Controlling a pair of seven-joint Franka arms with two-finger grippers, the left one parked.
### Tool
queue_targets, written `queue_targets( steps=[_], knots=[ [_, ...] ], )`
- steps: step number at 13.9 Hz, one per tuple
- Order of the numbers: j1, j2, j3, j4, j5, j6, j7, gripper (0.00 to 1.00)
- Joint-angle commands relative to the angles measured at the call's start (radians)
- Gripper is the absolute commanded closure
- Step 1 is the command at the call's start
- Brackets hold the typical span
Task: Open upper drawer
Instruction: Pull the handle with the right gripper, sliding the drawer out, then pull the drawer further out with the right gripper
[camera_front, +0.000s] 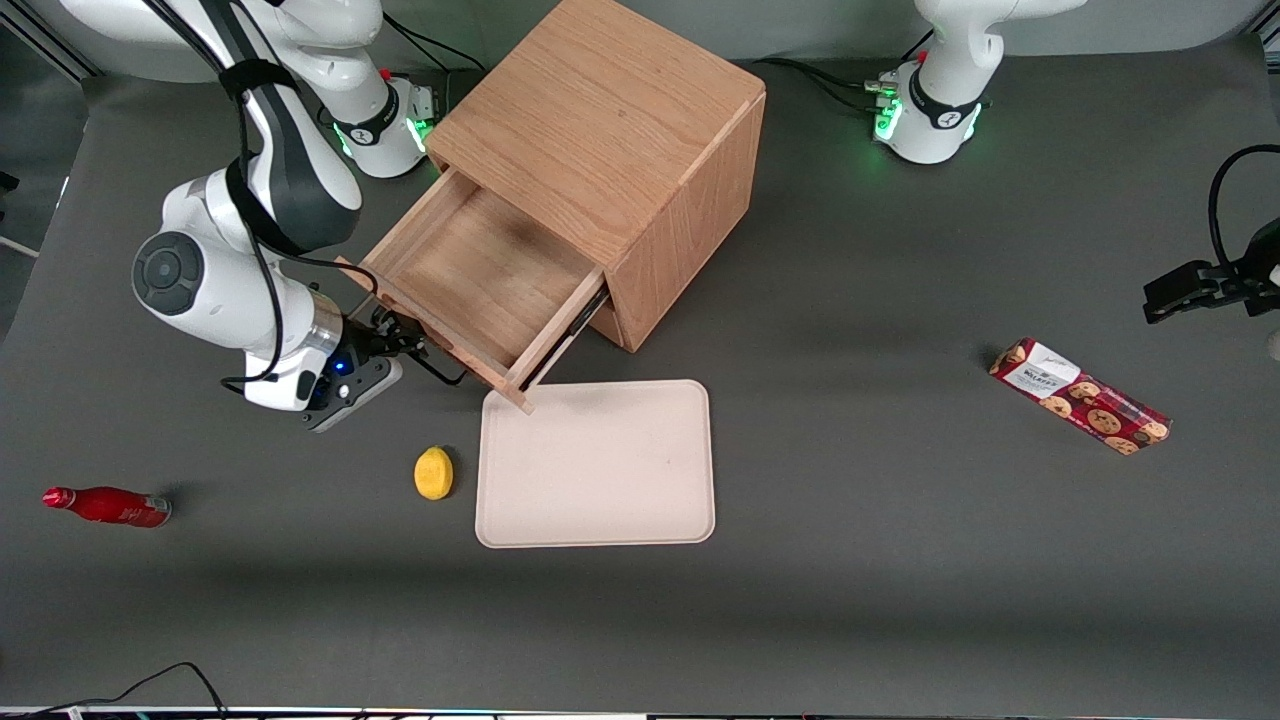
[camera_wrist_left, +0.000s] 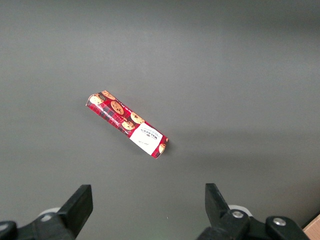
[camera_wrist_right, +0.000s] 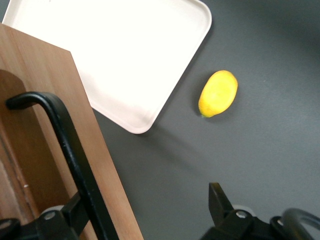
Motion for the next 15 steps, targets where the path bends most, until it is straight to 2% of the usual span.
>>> queue_targets(
  steps=[1, 15],
  knots=[
    [-0.005, 0.025, -0.003, 0.039, -0.017, -0.003, -0.016, 0.0],
    [-0.009, 0.059, -0.031, 0.082, -0.04, -0.003, -0.053, 0.0]
  ],
)
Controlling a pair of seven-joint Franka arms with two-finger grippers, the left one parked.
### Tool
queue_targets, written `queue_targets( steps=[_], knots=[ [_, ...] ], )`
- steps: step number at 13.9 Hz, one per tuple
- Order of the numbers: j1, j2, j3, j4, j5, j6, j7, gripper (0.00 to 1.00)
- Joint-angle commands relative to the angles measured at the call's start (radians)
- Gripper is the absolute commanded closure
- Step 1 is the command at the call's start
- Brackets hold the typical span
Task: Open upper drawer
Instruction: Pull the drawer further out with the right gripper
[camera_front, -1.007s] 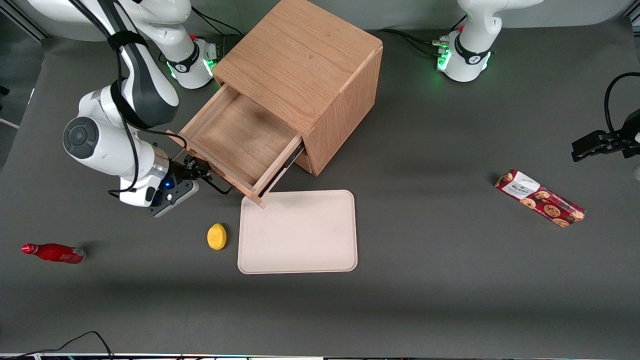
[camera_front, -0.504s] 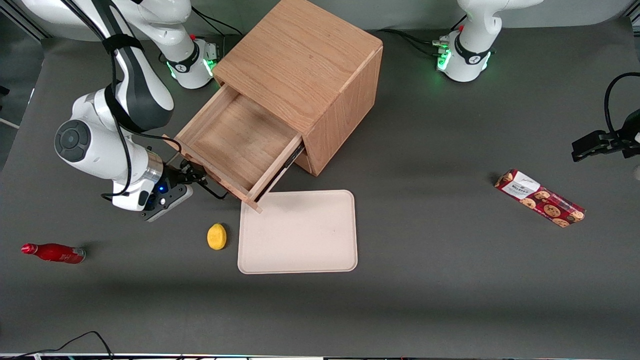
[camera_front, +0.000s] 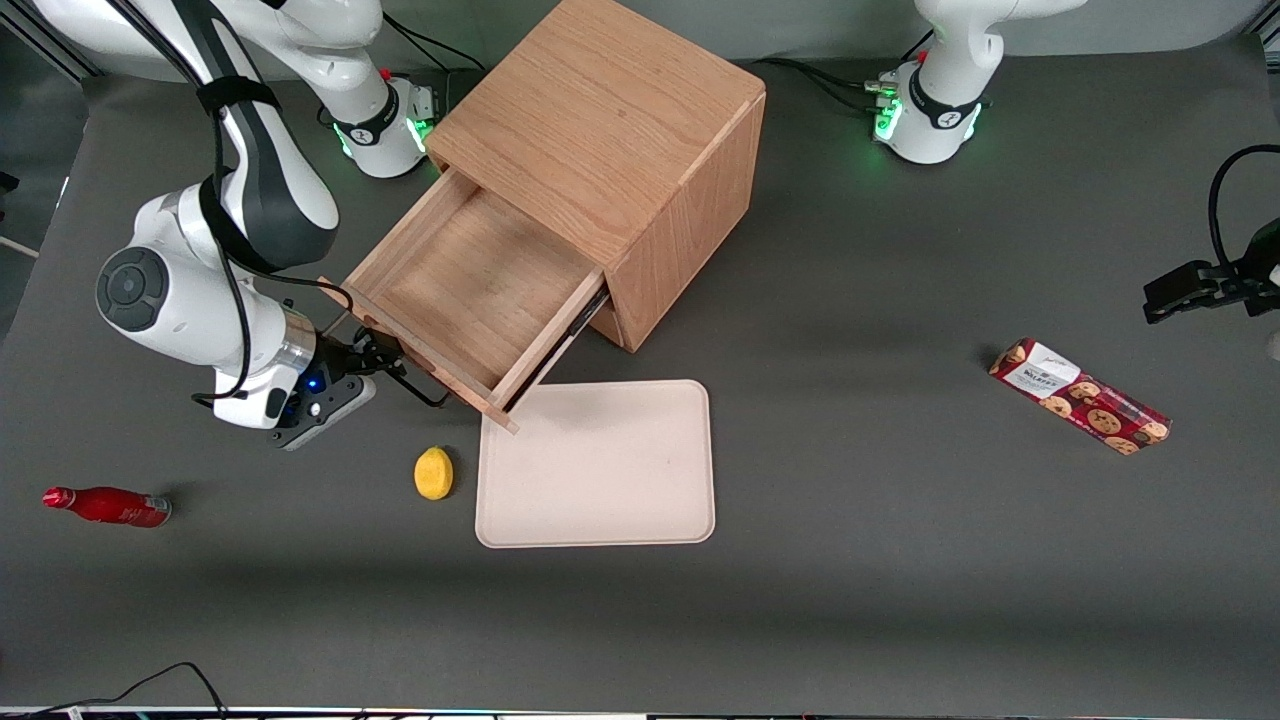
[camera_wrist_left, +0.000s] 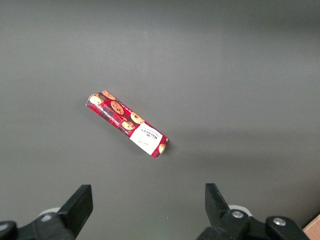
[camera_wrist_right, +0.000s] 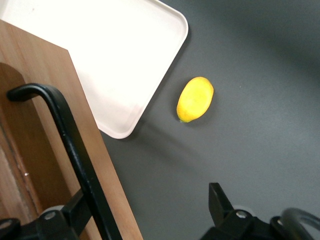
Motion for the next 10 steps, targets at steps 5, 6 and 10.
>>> queue_targets(
  steps=[5, 6, 10],
  knots=[
    [-0.007, 0.041, -0.009, 0.056, -0.02, -0.003, -0.026, 0.0],
    [-0.007, 0.042, -0.012, 0.06, -0.02, -0.003, -0.026, 0.0],
    [-0.011, 0.038, -0.012, 0.068, -0.02, -0.003, -0.025, 0.0]
  ],
)
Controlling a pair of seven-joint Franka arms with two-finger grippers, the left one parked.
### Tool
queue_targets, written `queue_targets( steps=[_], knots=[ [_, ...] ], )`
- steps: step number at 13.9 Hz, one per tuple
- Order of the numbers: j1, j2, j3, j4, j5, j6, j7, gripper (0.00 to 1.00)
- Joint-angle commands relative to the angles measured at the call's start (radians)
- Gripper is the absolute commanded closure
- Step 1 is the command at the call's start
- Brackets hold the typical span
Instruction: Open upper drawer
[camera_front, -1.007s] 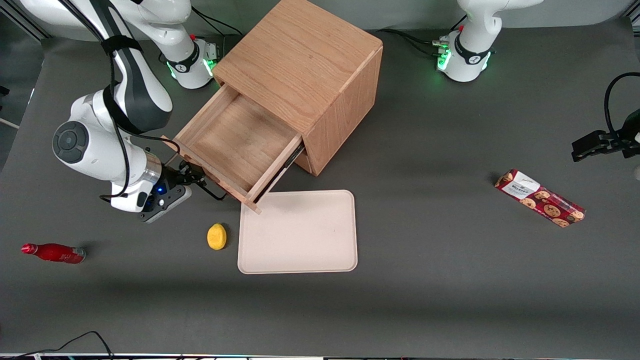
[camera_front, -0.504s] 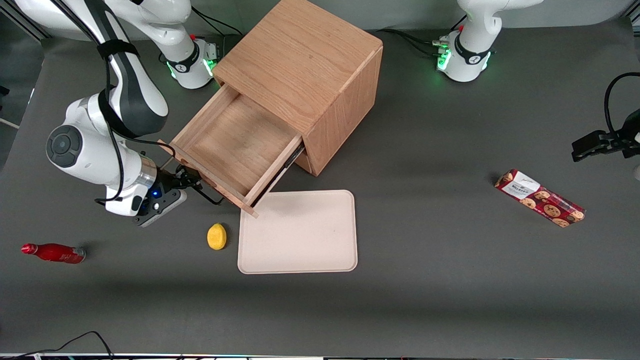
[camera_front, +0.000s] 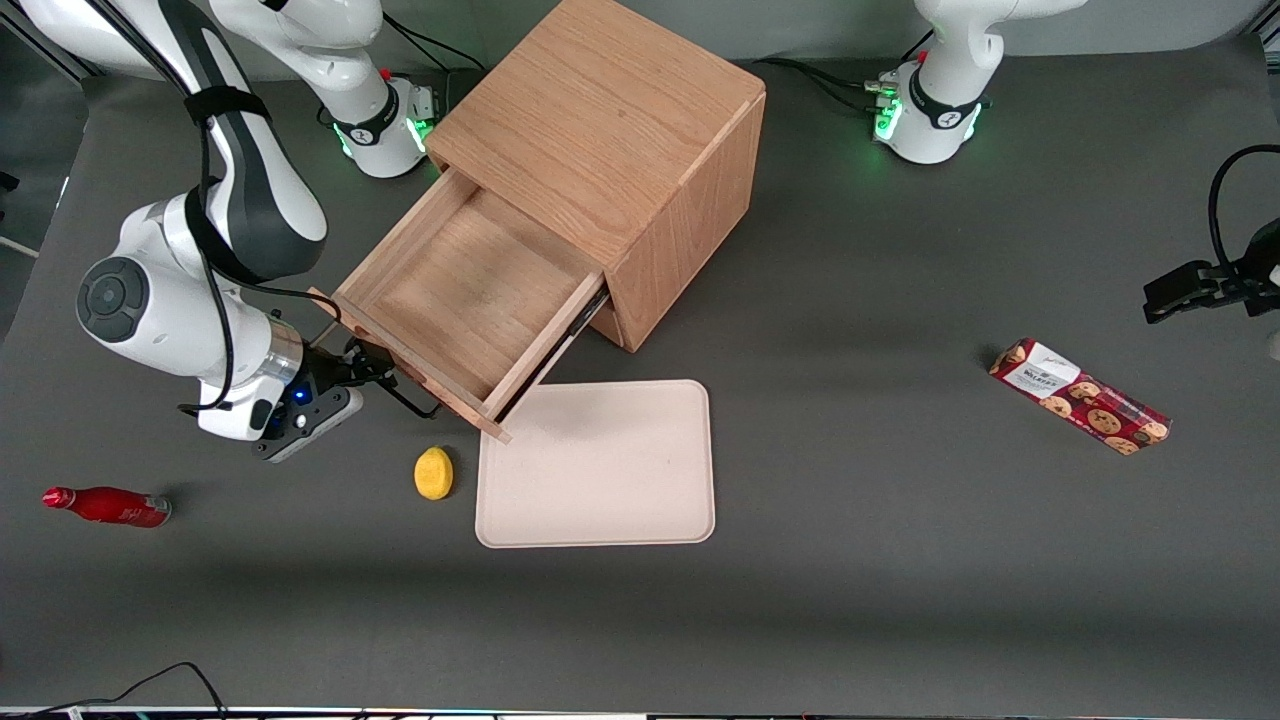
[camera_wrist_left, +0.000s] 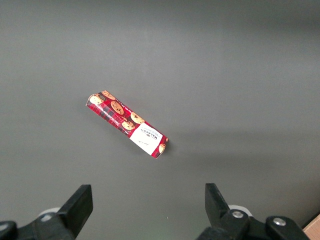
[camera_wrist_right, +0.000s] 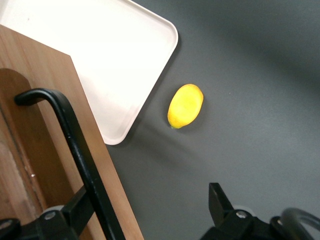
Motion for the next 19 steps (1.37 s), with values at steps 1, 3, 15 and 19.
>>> queue_targets(
  steps=[1, 3, 15, 19],
  knots=[
    [-0.009, 0.003, 0.003, 0.03, -0.018, -0.008, -0.015, 0.0],
    [-0.009, -0.027, 0.003, 0.03, -0.018, -0.028, -0.013, 0.0],
    [0.003, -0.293, -0.21, 0.151, -0.045, -0.413, 0.257, 0.0],
    [0.003, -0.382, -0.305, 0.128, -0.045, -0.485, 0.32, 0.0]
  ],
)
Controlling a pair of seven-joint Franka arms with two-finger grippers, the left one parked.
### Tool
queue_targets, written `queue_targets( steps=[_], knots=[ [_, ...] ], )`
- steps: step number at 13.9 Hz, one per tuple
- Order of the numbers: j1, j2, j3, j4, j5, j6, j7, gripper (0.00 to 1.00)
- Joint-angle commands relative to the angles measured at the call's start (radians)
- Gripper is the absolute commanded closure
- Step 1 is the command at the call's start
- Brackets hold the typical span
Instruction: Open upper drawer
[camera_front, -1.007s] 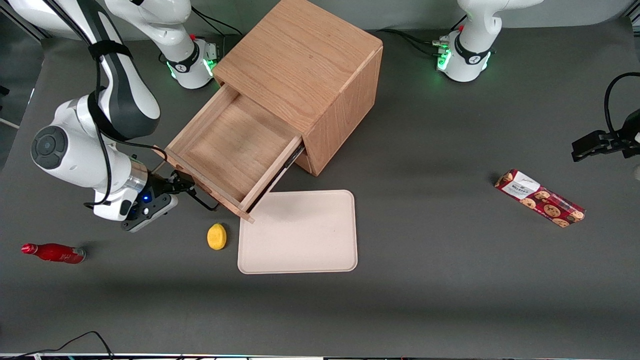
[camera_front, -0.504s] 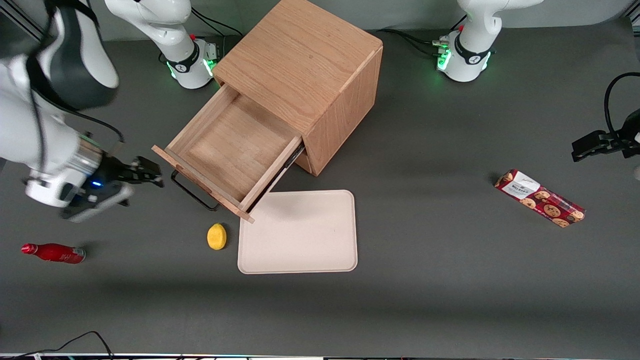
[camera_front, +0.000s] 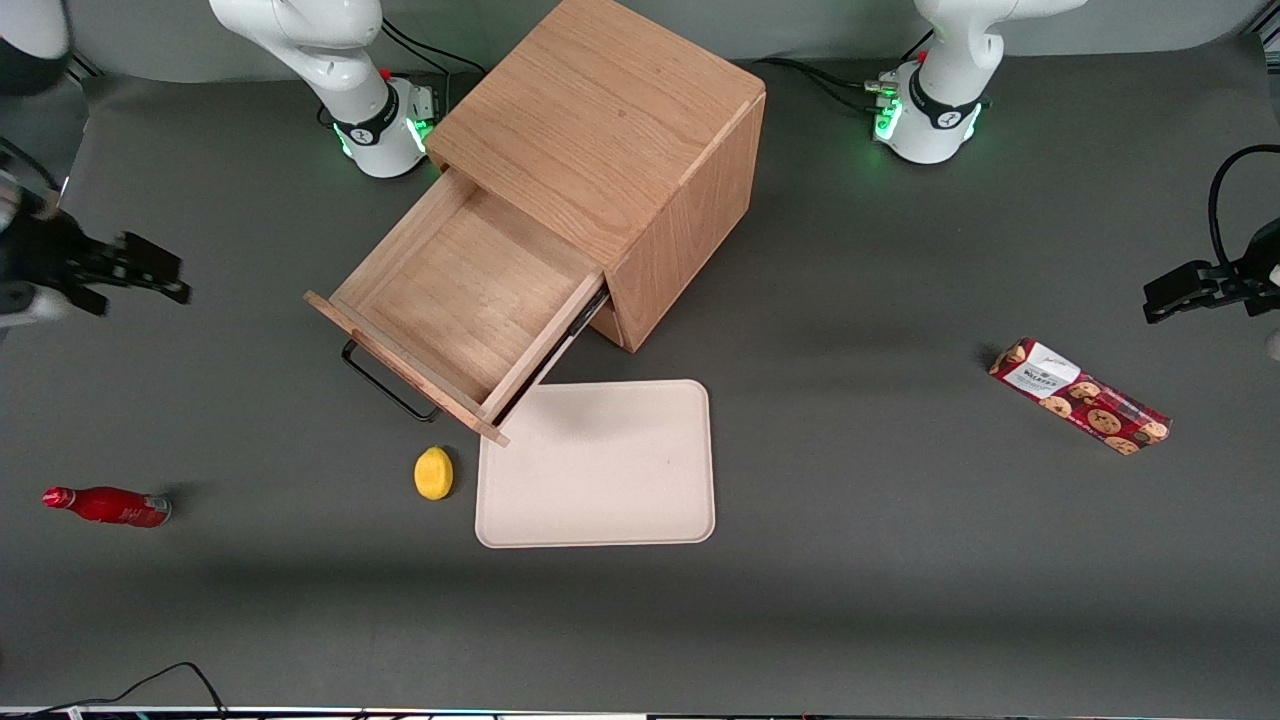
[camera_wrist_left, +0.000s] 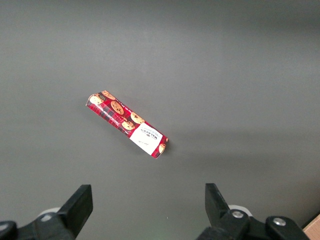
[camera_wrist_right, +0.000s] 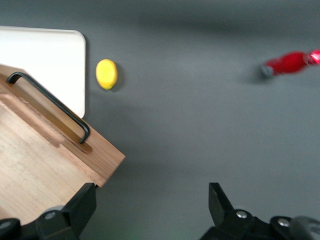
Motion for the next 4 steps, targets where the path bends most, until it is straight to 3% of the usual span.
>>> queue_targets(
  steps=[1, 4],
  knots=[
    [0.01, -0.065, -0.048, -0.036, -0.018, -0.032, 0.059, 0.0],
    [0.006, -0.082, -0.058, -0.035, -0.018, -0.045, 0.068, 0.0]
  ],
)
